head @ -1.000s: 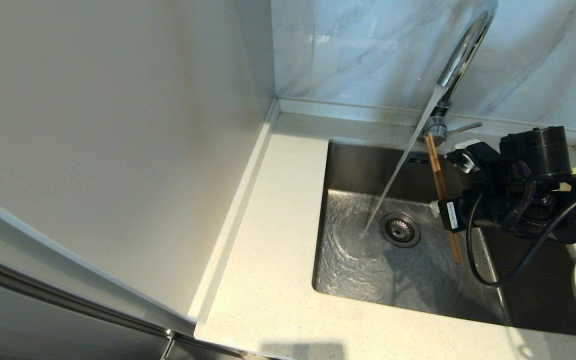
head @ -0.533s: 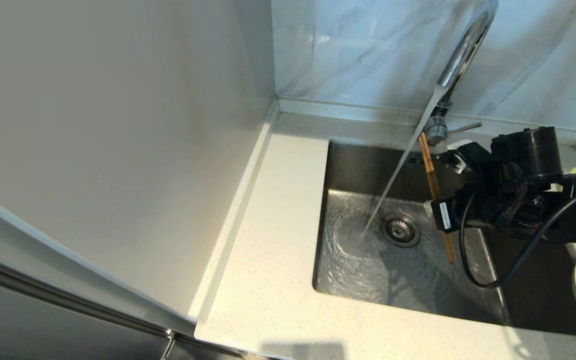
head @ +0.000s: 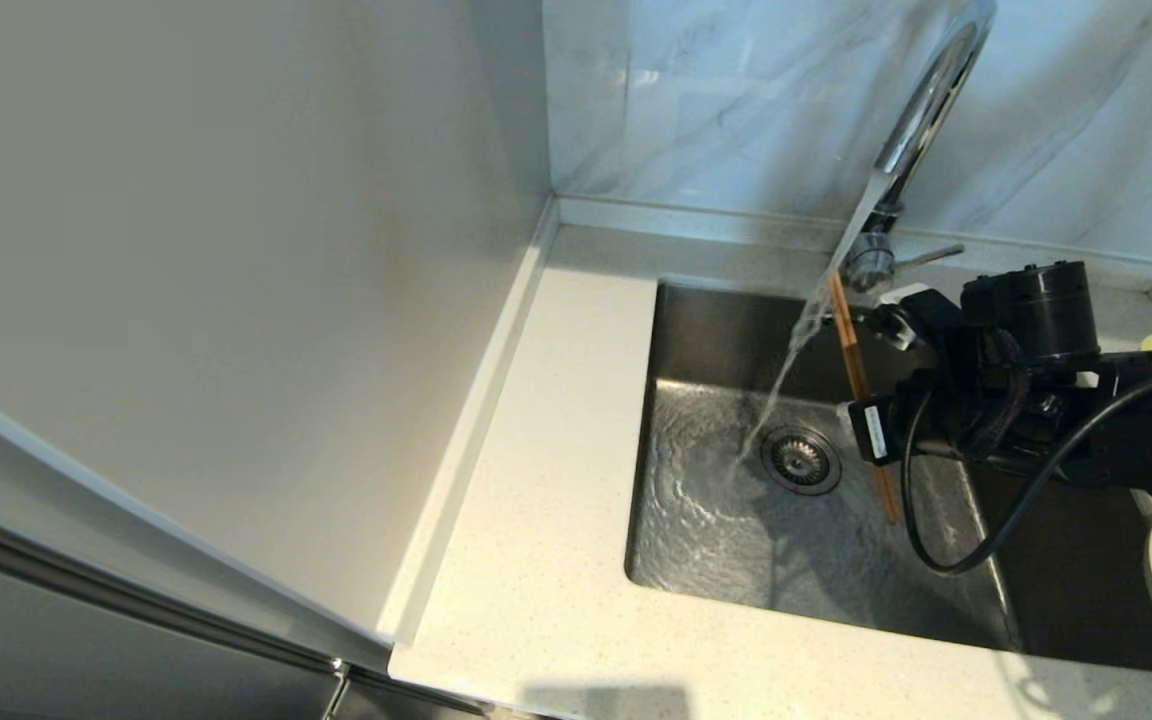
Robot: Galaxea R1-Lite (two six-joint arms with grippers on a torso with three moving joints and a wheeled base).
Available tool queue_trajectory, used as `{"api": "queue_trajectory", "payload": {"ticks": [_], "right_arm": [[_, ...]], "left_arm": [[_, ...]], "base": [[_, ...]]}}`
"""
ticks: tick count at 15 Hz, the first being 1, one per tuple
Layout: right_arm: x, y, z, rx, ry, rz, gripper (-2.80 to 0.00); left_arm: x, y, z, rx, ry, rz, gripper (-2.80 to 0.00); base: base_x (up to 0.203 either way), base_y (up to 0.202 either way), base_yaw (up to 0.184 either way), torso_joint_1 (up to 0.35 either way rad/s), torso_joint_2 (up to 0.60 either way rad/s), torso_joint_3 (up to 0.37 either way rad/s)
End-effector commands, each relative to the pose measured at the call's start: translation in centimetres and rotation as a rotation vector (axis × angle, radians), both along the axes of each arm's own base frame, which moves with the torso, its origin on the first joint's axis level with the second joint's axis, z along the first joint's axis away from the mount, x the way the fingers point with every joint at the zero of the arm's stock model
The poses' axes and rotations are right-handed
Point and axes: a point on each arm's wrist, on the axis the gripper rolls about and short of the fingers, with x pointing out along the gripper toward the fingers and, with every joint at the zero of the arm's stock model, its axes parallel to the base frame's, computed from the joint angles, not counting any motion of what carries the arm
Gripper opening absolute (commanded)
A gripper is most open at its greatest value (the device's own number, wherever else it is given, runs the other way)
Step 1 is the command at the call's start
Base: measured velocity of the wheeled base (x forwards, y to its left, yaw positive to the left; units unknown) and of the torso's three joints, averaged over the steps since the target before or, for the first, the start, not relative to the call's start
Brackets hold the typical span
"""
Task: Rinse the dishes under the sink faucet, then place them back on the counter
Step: Rinse the chopsticks
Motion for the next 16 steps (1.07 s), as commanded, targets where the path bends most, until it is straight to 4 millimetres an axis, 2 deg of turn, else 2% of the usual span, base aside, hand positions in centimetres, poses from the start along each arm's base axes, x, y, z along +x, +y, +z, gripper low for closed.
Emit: {"api": "queue_trajectory", "payload": {"ticks": [1,12,16], "right_arm": [[0.1,0.0,-0.1,-0.002,0.0,0.0,-2.8],[-0.1,0.0,0.1,0.0,-0.003,-0.002,-2.8],[-0.3,-1.1,-0.2,0.034,0.006,-0.071,-2.8]], "left_arm": [[0.0,0.0,0.0,0.0,0.0,0.0,-2.8],[0.0,0.0,0.0,0.0,0.0,0.0,-2.8],[0.0,0.0,0.0,0.0,0.0,0.0,-2.8]], "base": [[0.0,0.0,0.0,0.0,0.0,0.0],[0.0,0.0,0.0,0.0,0.0,0.0],[0.0,0.0,0.0,0.0,0.0,0.0]]}}
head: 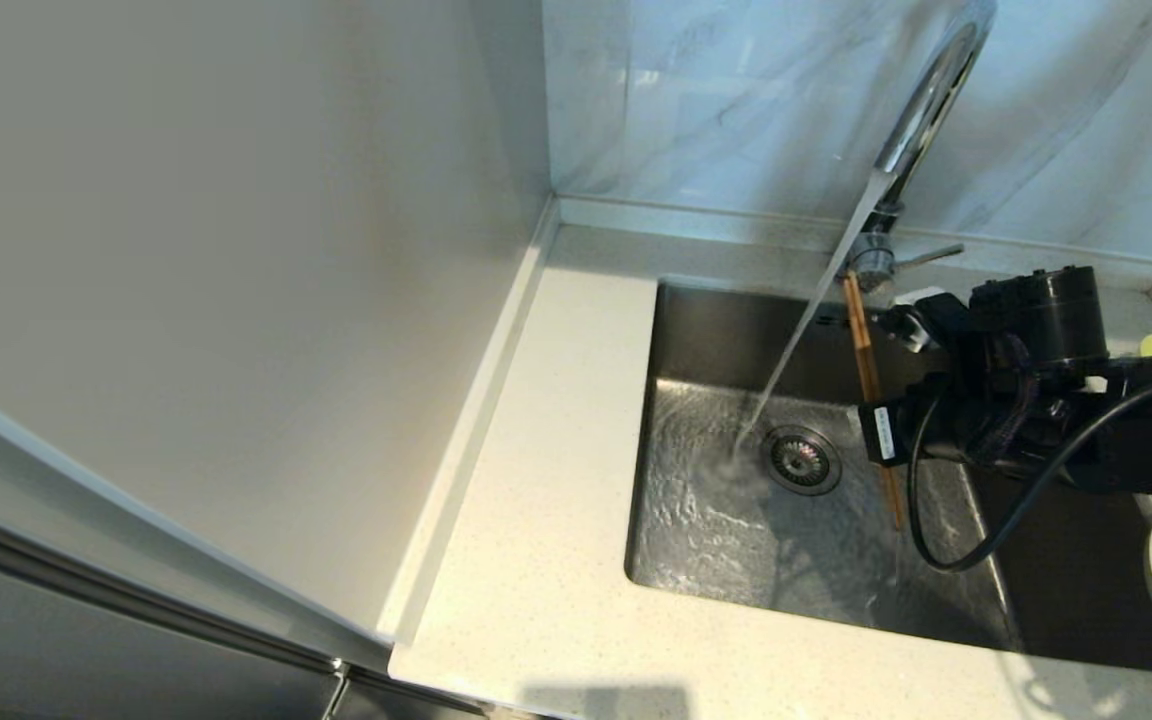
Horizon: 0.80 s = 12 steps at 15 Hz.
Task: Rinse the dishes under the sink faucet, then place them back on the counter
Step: Rinse the chopsticks, then place the chopsticks on the bowl
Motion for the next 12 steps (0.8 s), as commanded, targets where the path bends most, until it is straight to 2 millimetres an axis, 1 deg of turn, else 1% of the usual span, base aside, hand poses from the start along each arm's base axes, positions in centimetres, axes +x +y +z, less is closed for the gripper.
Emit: {"api": "queue_trajectory", "payload": {"ticks": [1,3,5,6,8,9,10,11,12], "right_arm": [[-0.1,-1.0,0.1,0.001,-0.004,-0.037,-2.8],[0.1,-2.9,0.4,-0.001,-0.014,-0.106,-2.8],[0.5,-4.9,1.0,-0.048,-0.043,-0.255,-2.8],[0.9,-5.7,2.2,-0.064,-0.088,-0.324,-2.8],[1.1,-7.0,5.8,-0.077,-0.177,-0.426,-2.8],[0.4,-7.5,6.6,-0.11,-0.127,-0.468,-2.8],[-0.4,-7.7,6.0,-0.148,-0.028,-0.485,-2.8],[-0.9,-7.7,4.6,-0.175,0.05,-0.487,-2.8],[-1.6,-7.7,2.4,-0.203,0.14,-0.483,-2.8]], "left_arm": [[0.0,0.0,0.0,0.0,0.0,0.0,-2.8],[0.0,0.0,0.0,0.0,0.0,0.0,-2.8],[0.0,0.0,0.0,0.0,0.0,0.0,-2.8],[0.0,0.0,0.0,0.0,0.0,0.0,-2.8],[0.0,0.0,0.0,0.0,0.0,0.0,-2.8],[0.0,0.0,0.0,0.0,0.0,0.0,-2.8],[0.0,0.0,0.0,0.0,0.0,0.0,-2.8],[0.0,0.0,0.0,0.0,0.0,0.0,-2.8],[0.0,0.0,0.0,0.0,0.0,0.0,-2.8]], "base": [[0.0,0.0,0.0,0.0,0.0,0.0],[0.0,0.0,0.0,0.0,0.0,0.0],[0.0,0.0,0.0,0.0,0.0,0.0],[0.0,0.0,0.0,0.0,0.0,0.0],[0.0,0.0,0.0,0.0,0.0,0.0],[0.0,0.0,0.0,0.0,0.0,0.0],[0.0,0.0,0.0,0.0,0.0,0.0],[0.0,0.0,0.0,0.0,0.0,0.0],[0.0,0.0,0.0,0.0,0.0,0.0]]}}
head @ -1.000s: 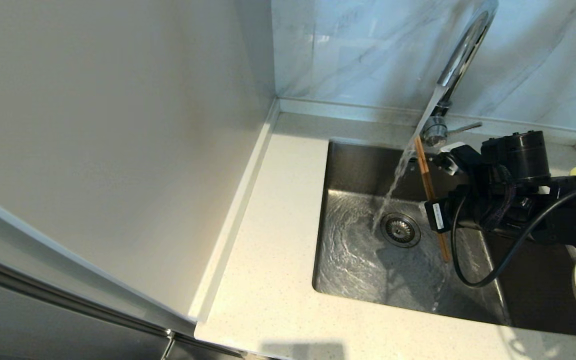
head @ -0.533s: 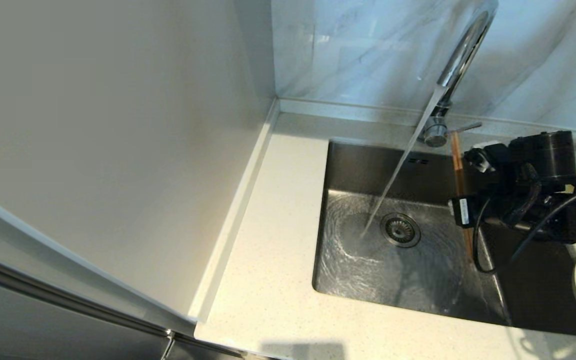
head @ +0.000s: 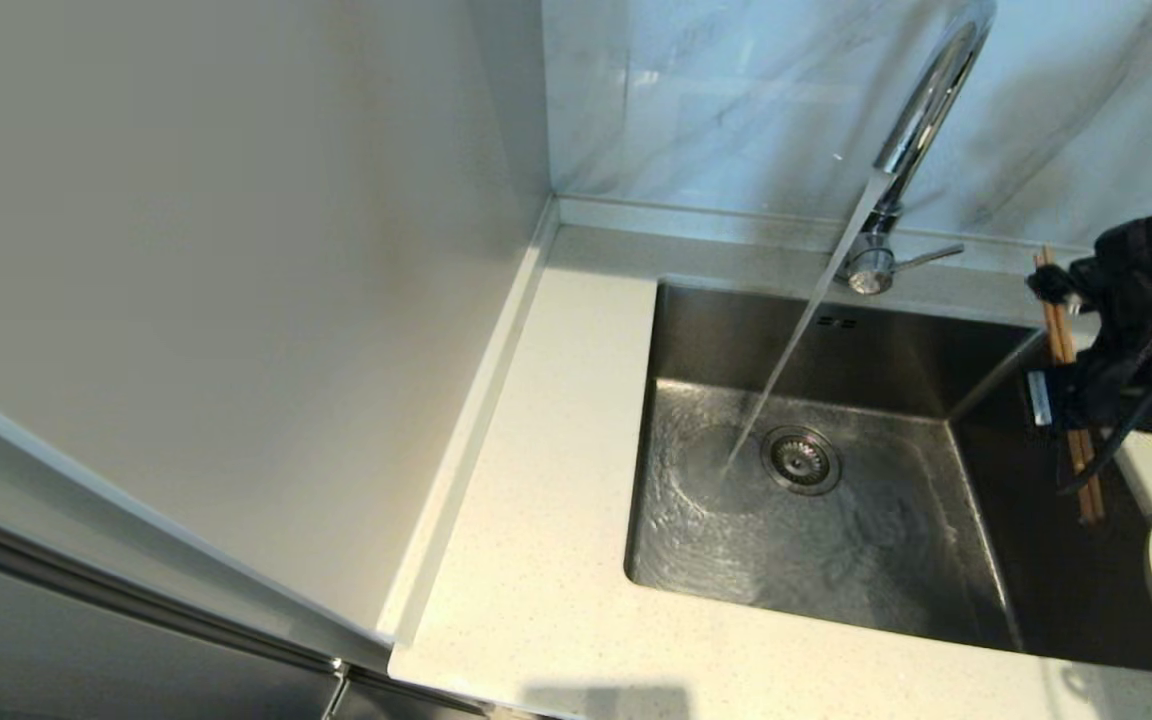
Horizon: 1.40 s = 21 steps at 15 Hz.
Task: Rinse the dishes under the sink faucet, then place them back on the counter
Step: Place the chopsticks on the bowl
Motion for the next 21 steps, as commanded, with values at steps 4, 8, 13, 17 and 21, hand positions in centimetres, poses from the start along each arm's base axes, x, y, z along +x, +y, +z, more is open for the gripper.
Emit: {"api": "queue_trajectory", "payload": {"ticks": [4,8,13,17,21], "right_arm": [[-1.5,-0.4,-0.4,-0.002,0.047,-0.024,-2.8],[-1.3,-1.5,8.0,0.0,-0.099,-0.069,-2.8],[0.0,-4.7,12.1,-0.068,-0.06,-0.133,-2.8],[3.6,-9.6,10.2,-0.21,0.126,-0.155,-2.8],[4.3,-12.3,8.2,-0.219,0.216,-0.197,-2.8]], "left_arm": [[0.0,0.0,0.0,0.0,0.0,0.0,-2.8],[0.0,0.0,0.0,0.0,0.0,0.0,-2.8],[0.0,0.0,0.0,0.0,0.0,0.0,-2.8],[0.0,0.0,0.0,0.0,0.0,0.0,-2.8],[0.0,0.0,0.0,0.0,0.0,0.0,-2.8]], "base": [[0.0,0.0,0.0,0.0,0.0,0.0],[0.0,0.0,0.0,0.0,0.0,0.0],[0.0,0.0,0.0,0.0,0.0,0.0],[0.0,0.0,0.0,0.0,0.0,0.0],[0.0,0.0,0.0,0.0,0.0,0.0]]}}
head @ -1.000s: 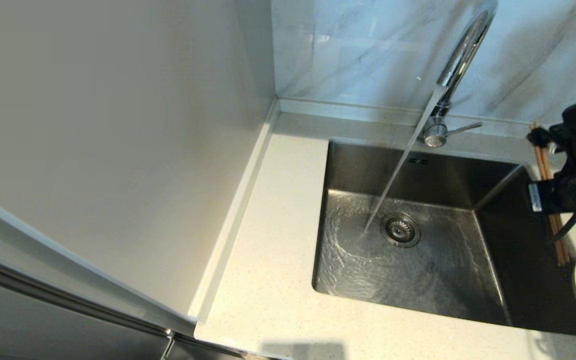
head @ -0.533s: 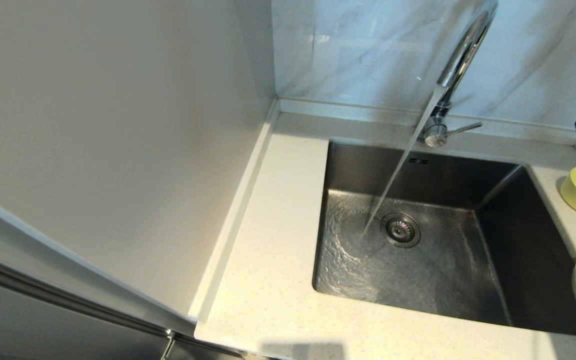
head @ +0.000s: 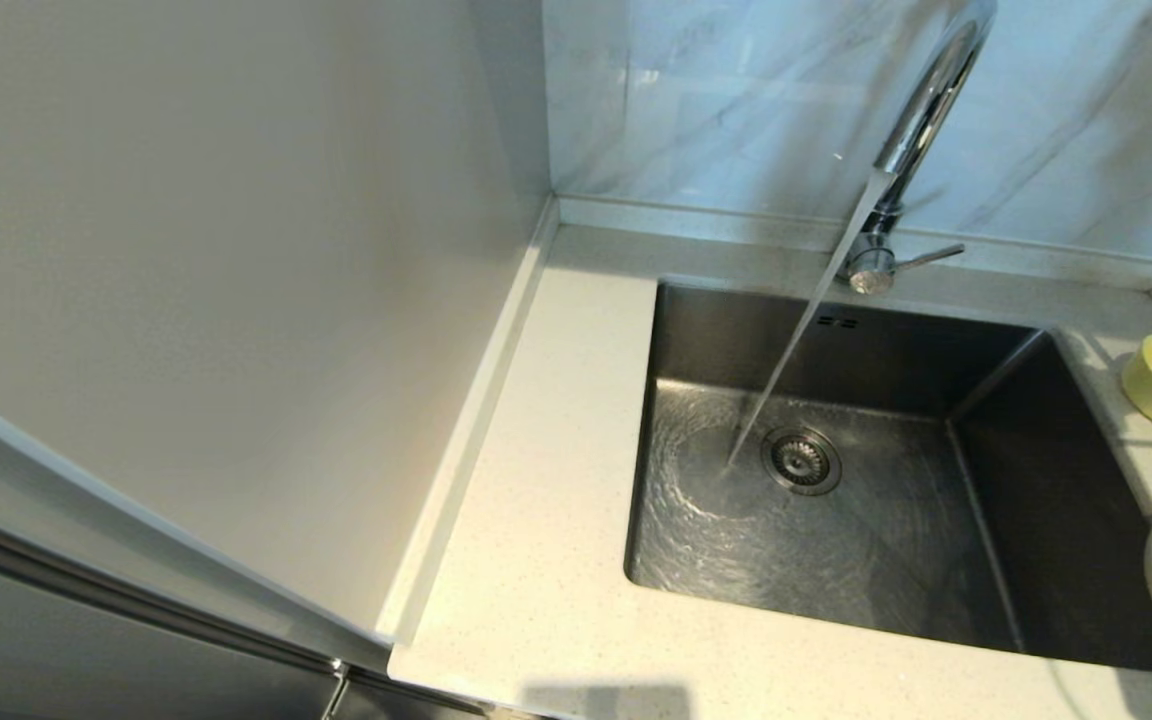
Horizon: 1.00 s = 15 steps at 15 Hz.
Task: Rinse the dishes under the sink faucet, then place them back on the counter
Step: Place the chopsticks on the bowl
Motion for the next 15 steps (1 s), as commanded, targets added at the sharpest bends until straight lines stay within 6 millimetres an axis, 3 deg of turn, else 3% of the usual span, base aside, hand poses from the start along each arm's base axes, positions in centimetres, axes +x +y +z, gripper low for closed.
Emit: {"api": "queue_trajectory", "payload": {"ticks": [1,5,15], "right_arm": [[0.8,-0.9,-1.4,0.012,0.043,-0.018,-2.8],[0.9,-2.0,-2.6,0.031,0.08,-0.038,-2.8],[3.7,-4.4,-6.5,0.062,0.124,-0.072,-2.8]], "left_arm": [[0.0,0.0,0.0,0.0,0.0,0.0,-2.8],[0.0,0.0,0.0,0.0,0.0,0.0,-2.8],[0.0,0.0,0.0,0.0,0.0,0.0,-2.8]], "base": [[0.0,0.0,0.0,0.0,0.0,0.0],[0.0,0.0,0.0,0.0,0.0,0.0],[0.0,0.0,0.0,0.0,0.0,0.0]]}}
